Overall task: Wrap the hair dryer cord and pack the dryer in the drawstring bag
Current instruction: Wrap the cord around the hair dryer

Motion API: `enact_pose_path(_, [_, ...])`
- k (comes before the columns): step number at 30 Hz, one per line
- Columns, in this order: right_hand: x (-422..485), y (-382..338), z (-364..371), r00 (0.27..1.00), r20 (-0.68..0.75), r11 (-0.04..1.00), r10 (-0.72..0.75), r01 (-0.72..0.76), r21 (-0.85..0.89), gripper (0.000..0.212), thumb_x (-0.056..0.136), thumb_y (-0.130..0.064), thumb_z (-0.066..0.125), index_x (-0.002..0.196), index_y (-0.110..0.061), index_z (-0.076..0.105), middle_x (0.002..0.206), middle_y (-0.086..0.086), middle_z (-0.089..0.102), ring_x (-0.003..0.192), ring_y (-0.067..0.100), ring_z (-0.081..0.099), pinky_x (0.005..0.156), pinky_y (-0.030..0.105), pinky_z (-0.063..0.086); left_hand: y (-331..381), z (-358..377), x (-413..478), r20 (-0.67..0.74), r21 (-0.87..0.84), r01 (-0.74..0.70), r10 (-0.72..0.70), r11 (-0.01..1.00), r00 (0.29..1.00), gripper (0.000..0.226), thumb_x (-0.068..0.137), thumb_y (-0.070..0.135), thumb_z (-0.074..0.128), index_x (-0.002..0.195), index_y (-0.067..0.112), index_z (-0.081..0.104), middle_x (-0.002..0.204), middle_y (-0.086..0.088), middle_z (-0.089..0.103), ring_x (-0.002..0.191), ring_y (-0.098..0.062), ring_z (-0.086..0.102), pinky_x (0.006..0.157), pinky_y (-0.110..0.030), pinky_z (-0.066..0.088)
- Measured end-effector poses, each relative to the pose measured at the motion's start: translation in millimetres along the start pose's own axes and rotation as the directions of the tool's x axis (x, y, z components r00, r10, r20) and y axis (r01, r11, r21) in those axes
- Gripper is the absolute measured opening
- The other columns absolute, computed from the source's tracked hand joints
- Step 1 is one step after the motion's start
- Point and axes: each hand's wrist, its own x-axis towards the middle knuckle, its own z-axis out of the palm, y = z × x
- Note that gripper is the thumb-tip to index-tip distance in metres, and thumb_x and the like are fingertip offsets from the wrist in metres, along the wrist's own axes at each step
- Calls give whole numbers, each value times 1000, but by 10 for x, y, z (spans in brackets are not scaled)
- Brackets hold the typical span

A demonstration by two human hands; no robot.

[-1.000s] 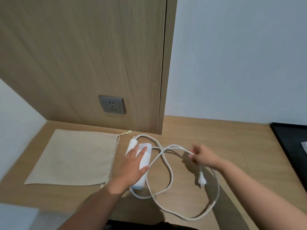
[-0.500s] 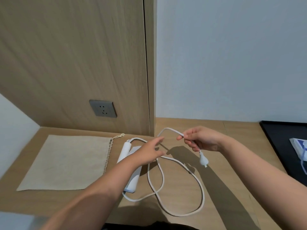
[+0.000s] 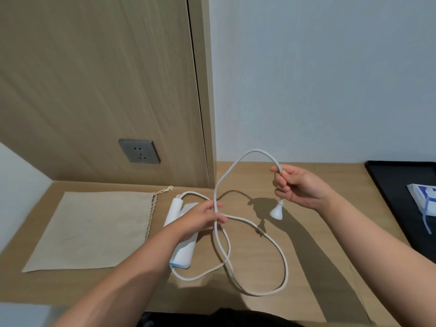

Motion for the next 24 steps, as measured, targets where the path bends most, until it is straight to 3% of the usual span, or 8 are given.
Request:
enact_pose_path(3, [15, -88, -58, 954, -298, 966, -37, -42, -254, 31, 94, 2, 36, 99, -5, 66, 53, 2, 52, 49, 16, 41, 48, 25, 40, -14, -1, -11, 4, -84, 39, -39, 996, 999, 16, 100, 6, 42, 103, 6, 57, 80, -11, 69, 78, -21, 71, 77, -31, 59])
enact_pose_path(5, [-32, -141, -117, 931, -362, 829, -50, -163, -534, 32, 92, 6, 40, 116, -6, 58, 63, 6, 57, 55, 19, 48, 57, 30, 44, 33, 1, -21, -17, -44, 29, -30, 999, 999, 17, 100, 6, 41, 92, 6, 56, 71, -9, 65, 64, -17, 69, 66, -29, 60])
enact_pose_path(10, [-79, -245, 123, 966, -257, 646, 25, -211, -733, 49, 85, 0, 56, 128, -22, 48, 84, 12, 68, 66, 23, 60, 65, 33, 55, 289, 123, -22, -64, 155, -95, 106, 983, 992, 22, 99, 2, 40, 89, 7, 59, 68, -10, 58, 55, -16, 61, 57, -26, 56])
enact_pose_path(14, [8, -265, 498, 955, -63, 373, 291, -173, -912, 25, 90, -29, 61, 114, -23, 61, 64, 3, 63, 46, 15, 47, 48, 24, 42, 456, 201, 4, -100, 233, -142, 169, 962, 981, 20, 97, 5, 48, 89, 9, 66, 67, -9, 62, 59, -18, 62, 60, -26, 55])
enact_pose_path(16, [88, -273, 580, 961, -71, 232, 268, -136, -963, 16, 92, -30, 58, 99, -20, 69, 55, -1, 51, 43, 12, 40, 48, 24, 35, 484, 220, 20, -99, 215, -150, 175, 965, 980, 17, 95, 7, 53, 87, 8, 68, 69, -9, 65, 60, -17, 63, 58, -24, 55])
enact_pose_path(18, [173, -325, 535, 978, -156, -13, 140, -156, -988, 14, 92, -22, 56, 92, -20, 71, 64, 0, 56, 57, 15, 49, 58, 27, 39, 428, 185, 55, -160, 253, -152, 197, 955, 967, 16, 94, 9, 56, 86, 6, 69, 74, -7, 67, 65, -15, 63, 65, -27, 53])
enact_pose_path(21, [252, -368, 255, 937, -282, -497, -206, -348, -795, 25, 90, -7, 49, 105, -14, 67, 100, 9, 68, 93, 29, 62, 71, 31, 44, 164, 0, 158, -345, 537, 3, 217, 844, 913, 19, 91, 19, 60, 107, 14, 68, 109, -2, 64, 104, -18, 60, 88, -29, 44])
enact_pose_path(24, [304, -248, -49, 910, -289, -619, -297, -414, -667, 33, 88, -5, 45, 115, -12, 62, 111, 12, 63, 106, 32, 57, 77, 37, 45, -148, -156, 182, -433, 726, 250, 144, 641, 890, 56, 85, 34, 63, 136, 21, 46, 145, -4, 38, 133, -25, 34, 102, -34, 35])
